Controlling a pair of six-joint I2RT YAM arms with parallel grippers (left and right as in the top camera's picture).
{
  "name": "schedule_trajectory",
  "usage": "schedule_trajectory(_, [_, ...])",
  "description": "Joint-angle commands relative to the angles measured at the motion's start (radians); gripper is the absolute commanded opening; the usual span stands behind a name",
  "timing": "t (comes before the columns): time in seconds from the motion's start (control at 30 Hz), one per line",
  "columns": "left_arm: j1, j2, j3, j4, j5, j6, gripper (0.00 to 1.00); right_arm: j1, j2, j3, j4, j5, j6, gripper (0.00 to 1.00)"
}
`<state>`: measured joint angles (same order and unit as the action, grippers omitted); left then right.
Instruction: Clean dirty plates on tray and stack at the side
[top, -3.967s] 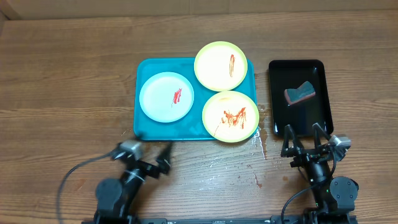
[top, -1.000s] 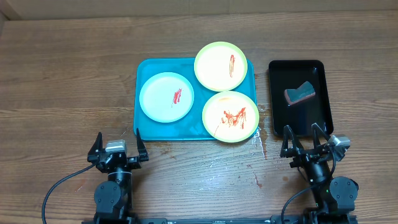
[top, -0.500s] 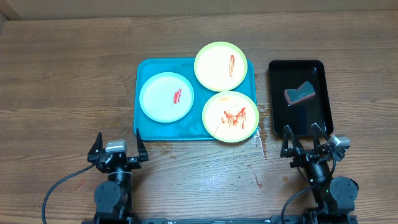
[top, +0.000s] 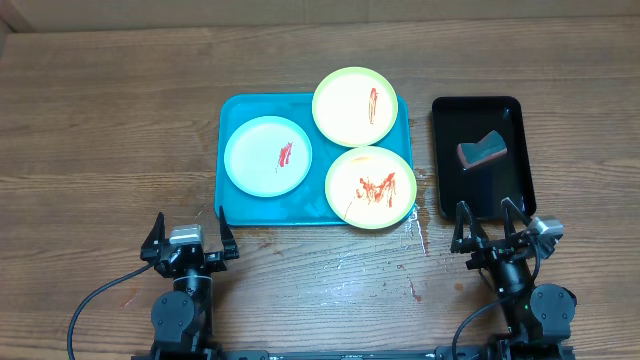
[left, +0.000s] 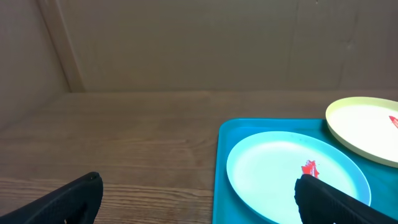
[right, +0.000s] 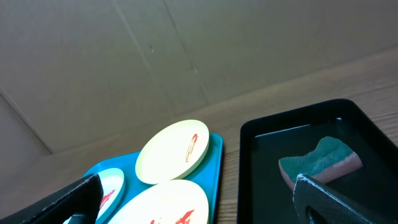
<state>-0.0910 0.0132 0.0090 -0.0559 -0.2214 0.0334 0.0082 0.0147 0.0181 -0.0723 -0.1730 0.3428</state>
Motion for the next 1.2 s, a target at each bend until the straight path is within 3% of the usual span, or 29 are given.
schedule_trajectory(0.0, [0.003,-0.009,-0.004,0.003,-0.004,0.010,1.00,0.005,-0.009,-0.010,0.004,0.015,-0.002,1.00])
schedule_trajectory(0.3, [0.003,-0.008,0.052,-0.002,0.093,0.007,1.00,0.006,-0.008,0.016,-0.002,-0.043,-0.032,1.00])
schedule_trajectory(0.57, [0.003,0.078,0.283,-0.226,0.092,0.007,1.00,0.005,0.061,0.199,-0.117,-0.046,-0.093,1.00])
schedule_trajectory(0.9, [0.003,0.354,0.570,-0.389,0.172,-0.065,1.00,0.005,0.384,0.563,-0.332,-0.045,-0.115,1.00])
schedule_trajectory(1.17, [0.003,0.706,0.940,-0.676,0.243,-0.068,1.00,0.001,0.729,0.967,-0.651,-0.004,-0.157,1.00])
